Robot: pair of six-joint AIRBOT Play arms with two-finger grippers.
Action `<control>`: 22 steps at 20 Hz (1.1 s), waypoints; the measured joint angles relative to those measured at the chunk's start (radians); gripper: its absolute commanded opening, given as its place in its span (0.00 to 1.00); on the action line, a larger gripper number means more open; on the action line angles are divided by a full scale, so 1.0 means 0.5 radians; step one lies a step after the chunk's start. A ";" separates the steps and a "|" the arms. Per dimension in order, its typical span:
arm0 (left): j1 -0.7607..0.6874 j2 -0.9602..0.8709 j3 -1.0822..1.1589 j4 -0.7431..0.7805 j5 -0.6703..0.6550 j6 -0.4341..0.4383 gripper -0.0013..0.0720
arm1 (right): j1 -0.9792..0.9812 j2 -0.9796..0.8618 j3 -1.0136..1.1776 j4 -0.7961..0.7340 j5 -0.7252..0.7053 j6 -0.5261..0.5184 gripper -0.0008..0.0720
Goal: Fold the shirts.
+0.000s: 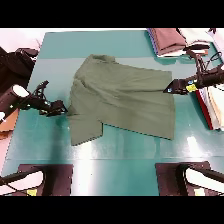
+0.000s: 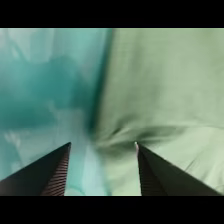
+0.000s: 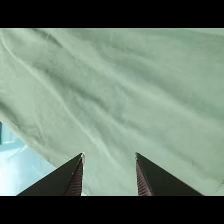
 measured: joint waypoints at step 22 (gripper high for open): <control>-0.227 0.193 0.260 -0.135 -0.027 0.000 0.06 | -0.909 0.414 -1.256 -0.339 0.101 -0.021 0.55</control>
